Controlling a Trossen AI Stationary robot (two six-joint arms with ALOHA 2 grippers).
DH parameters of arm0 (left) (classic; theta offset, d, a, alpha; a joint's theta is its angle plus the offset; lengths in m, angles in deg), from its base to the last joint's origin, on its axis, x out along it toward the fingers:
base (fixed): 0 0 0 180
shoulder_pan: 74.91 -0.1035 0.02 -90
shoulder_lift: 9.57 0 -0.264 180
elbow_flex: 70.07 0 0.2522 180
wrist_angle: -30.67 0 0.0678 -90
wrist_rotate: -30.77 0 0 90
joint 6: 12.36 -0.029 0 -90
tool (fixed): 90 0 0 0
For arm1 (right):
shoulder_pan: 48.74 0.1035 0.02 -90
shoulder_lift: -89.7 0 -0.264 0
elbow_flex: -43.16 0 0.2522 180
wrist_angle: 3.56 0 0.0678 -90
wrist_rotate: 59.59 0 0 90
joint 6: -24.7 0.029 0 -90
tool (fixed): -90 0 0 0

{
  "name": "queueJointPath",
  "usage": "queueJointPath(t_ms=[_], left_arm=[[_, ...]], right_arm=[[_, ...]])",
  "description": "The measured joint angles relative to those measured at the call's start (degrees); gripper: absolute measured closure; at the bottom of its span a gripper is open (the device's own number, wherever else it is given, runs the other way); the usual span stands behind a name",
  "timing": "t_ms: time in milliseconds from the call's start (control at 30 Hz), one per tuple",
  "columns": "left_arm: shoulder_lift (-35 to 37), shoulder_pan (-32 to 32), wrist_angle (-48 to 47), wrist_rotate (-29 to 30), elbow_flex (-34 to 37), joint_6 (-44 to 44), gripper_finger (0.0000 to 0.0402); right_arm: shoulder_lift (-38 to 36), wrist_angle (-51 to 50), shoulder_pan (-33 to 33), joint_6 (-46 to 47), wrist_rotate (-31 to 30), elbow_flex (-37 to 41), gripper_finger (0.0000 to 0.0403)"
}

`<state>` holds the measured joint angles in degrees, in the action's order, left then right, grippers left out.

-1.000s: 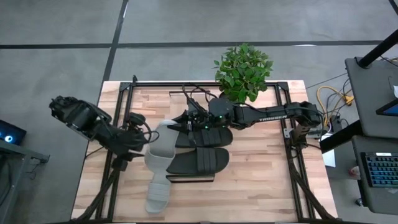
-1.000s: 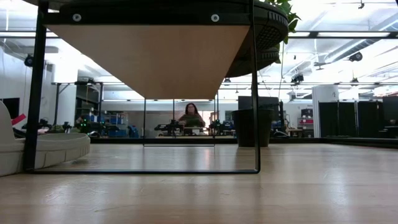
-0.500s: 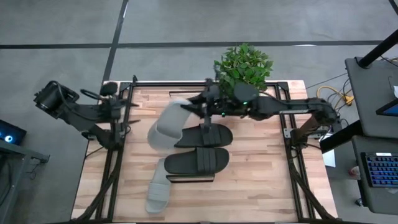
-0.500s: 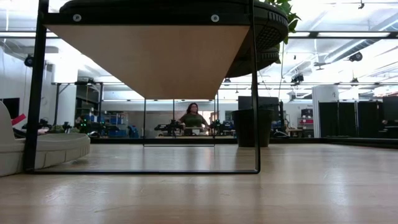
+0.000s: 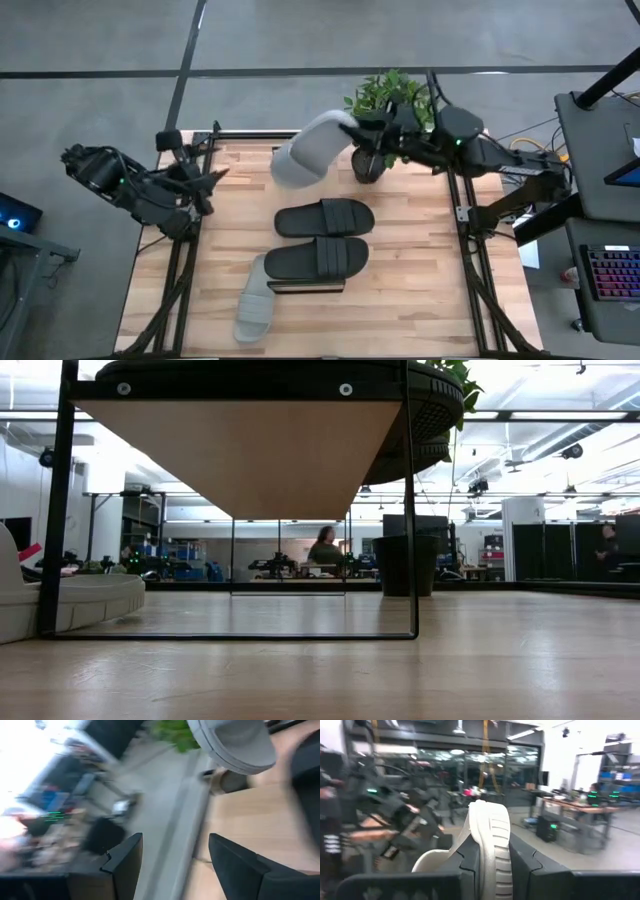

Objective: Pick and place slides into the shelf
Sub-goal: Put the left gray slipper on the shelf

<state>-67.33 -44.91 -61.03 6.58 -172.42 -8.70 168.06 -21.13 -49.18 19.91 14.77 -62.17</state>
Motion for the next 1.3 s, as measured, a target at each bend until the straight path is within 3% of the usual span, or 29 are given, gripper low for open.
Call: queueJointPath(t_ms=[167, 267, 467, 667, 867, 1100, 1300], left_arm=[[1.1, 0.0, 1.1, 16.8, 3.1, -1.2, 0.0190], [1.5, 0.0, 1.4, 21.1, 3.3, -1.0, 0.0190], [2.0, 0.0, 1.6, 23.9, 3.6, 2.5, 0.0190], [4.0, 0.0, 4.0, 24.3, 2.6, 6.4, 0.0190], [5.3, 0.0, 4.1, 24.3, 2.7, 6.5, 0.0190], [6.8, 0.0, 5.1, 24.1, 2.7, 6.5, 0.0190], [9.9, 0.0, 5.1, 24.2, 2.7, 6.1, 0.0190]], right_arm=[[-1.0, -1.2, -1.3, -5.3, -0.7, 0.1, 0.0354], [-2.1, -0.7, -2.4, -7.8, -0.7, 0.1, 0.0354], [-2.6, 5.6, -5.6, -6.2, -1.3, 0.1, 0.0354], [-3.5, 7.2, -8.3, 11.6, 0.0, -0.5, 0.0354], [-3.4, 12.3, -7.3, 22.8, 0.4, -0.8, 0.0354], [-2.5, 9.3, -5.0, 22.3, -9.4, -0.6, 0.0354], [-2.4, 9.2, -4.1, 26.4, -12.3, -0.8, 0.0354]])
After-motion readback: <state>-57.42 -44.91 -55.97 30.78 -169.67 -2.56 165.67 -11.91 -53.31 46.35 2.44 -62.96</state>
